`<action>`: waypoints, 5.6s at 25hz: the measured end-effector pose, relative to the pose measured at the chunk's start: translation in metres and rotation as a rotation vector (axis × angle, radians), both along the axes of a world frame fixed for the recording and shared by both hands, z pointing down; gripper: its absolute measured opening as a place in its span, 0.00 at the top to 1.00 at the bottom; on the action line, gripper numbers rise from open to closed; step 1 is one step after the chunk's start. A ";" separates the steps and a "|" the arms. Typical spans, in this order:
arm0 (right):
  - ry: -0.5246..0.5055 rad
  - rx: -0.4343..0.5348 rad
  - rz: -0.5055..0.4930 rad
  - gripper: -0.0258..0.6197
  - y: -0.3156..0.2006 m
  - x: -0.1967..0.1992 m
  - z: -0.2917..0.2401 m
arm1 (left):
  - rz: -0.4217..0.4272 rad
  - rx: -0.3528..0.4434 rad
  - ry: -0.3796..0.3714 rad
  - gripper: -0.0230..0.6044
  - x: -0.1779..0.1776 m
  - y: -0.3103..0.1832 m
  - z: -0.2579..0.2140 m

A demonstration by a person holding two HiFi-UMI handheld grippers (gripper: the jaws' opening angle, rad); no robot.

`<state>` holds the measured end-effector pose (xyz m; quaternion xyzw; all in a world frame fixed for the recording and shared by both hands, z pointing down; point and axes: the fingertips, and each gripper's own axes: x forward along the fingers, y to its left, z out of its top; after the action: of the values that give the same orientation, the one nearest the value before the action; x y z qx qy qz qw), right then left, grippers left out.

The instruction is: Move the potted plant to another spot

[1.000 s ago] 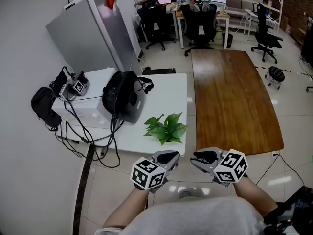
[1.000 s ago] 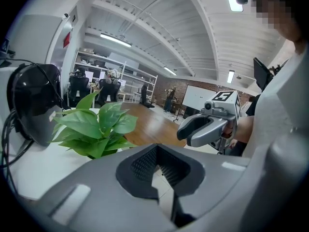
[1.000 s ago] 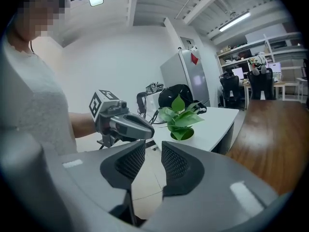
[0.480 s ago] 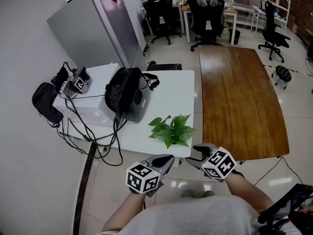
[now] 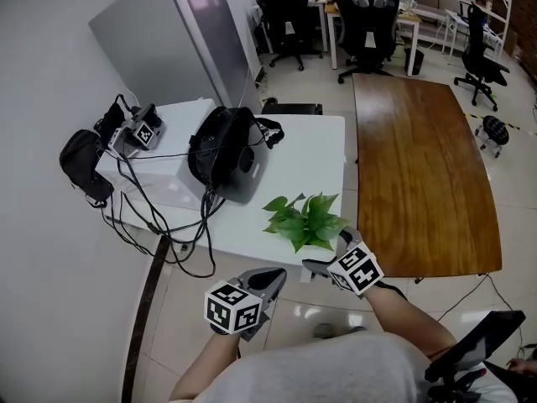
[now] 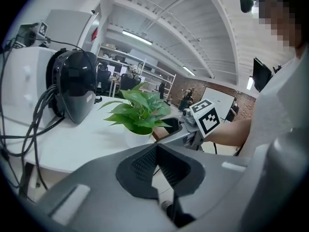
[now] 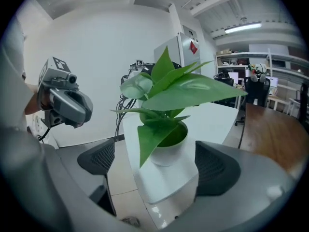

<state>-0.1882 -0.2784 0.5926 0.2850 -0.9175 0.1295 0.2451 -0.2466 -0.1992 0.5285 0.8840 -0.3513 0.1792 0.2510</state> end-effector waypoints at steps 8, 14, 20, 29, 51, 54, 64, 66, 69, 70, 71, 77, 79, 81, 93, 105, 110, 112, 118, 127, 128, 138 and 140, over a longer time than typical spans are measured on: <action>-0.073 0.042 0.075 0.12 -0.027 -0.023 0.018 | -0.072 -0.026 0.006 0.97 -0.038 0.009 0.006; -0.054 0.050 0.088 0.13 -0.034 -0.030 0.025 | -0.121 -0.042 -0.011 0.97 -0.063 0.006 0.010; -0.048 0.070 0.124 0.25 -0.045 -0.026 0.029 | -0.122 -0.033 -0.021 0.97 -0.070 0.000 0.009; -0.043 0.078 0.124 0.26 -0.047 -0.026 0.033 | -0.116 -0.029 -0.028 0.97 -0.067 -0.002 0.008; -0.046 0.090 0.132 0.26 -0.047 -0.016 0.029 | -0.069 -0.016 -0.037 0.97 -0.047 -0.008 0.006; -0.054 0.094 0.144 0.26 -0.048 -0.010 0.026 | -0.062 -0.012 -0.039 0.97 -0.042 -0.010 0.006; -0.074 0.115 0.199 0.26 -0.047 0.039 0.003 | 0.003 0.001 -0.036 0.97 0.004 -0.015 -0.004; -0.070 0.118 0.216 0.26 -0.045 0.055 -0.001 | 0.022 0.004 -0.030 0.97 0.019 -0.017 -0.007; -0.067 0.116 0.252 0.26 -0.042 0.083 -0.006 | 0.063 0.009 -0.020 0.97 0.044 -0.020 -0.010; -0.065 0.115 0.266 0.26 -0.042 0.093 -0.006 | 0.078 0.011 -0.016 0.97 0.054 -0.021 -0.012; -0.062 0.114 0.280 0.26 -0.041 0.103 -0.007 | 0.095 0.013 -0.010 0.97 0.064 -0.022 -0.014; -0.044 0.116 0.351 0.26 -0.034 0.160 -0.011 | 0.193 0.012 0.011 0.97 0.119 -0.022 -0.015; -0.038 0.121 0.371 0.26 -0.032 0.175 -0.010 | 0.223 0.010 0.018 0.97 0.134 -0.023 -0.011; -0.028 0.125 0.393 0.26 -0.030 0.192 -0.009 | 0.252 0.010 0.023 0.97 0.150 -0.024 -0.008; -0.006 0.133 0.509 0.26 -0.011 0.307 -0.015 | 0.364 0.014 0.030 0.97 0.250 -0.022 -0.008; 0.020 0.135 0.620 0.26 0.003 0.417 -0.008 | 0.452 0.019 0.033 0.97 0.338 -0.021 -0.002; 0.037 0.126 0.679 0.26 0.009 0.455 0.001 | 0.478 0.019 0.038 0.97 0.360 -0.022 0.000; 0.044 0.124 0.696 0.26 0.010 0.470 0.004 | 0.485 0.022 0.038 0.97 0.366 -0.023 0.000; 0.048 0.112 0.771 0.26 0.012 0.511 0.014 | 0.480 0.023 0.035 0.97 0.373 -0.029 0.002; 0.049 0.090 0.850 0.26 0.014 0.545 0.037 | 0.478 0.015 0.018 0.97 0.375 -0.034 0.010; 0.054 0.091 0.854 0.26 0.013 0.548 0.040 | 0.476 0.015 0.018 0.97 0.374 -0.035 0.011; 0.040 0.104 0.879 0.26 0.013 0.560 0.056 | 0.455 0.011 0.009 0.97 0.366 -0.044 0.017; 0.024 0.105 0.880 0.26 0.013 0.562 0.057 | 0.453 0.015 0.008 0.97 0.367 -0.044 0.016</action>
<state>0.3739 -0.2651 0.6499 0.6622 -0.7111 0.1716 0.1624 0.1208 -0.2435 0.5448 0.9429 -0.1441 0.2247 0.1990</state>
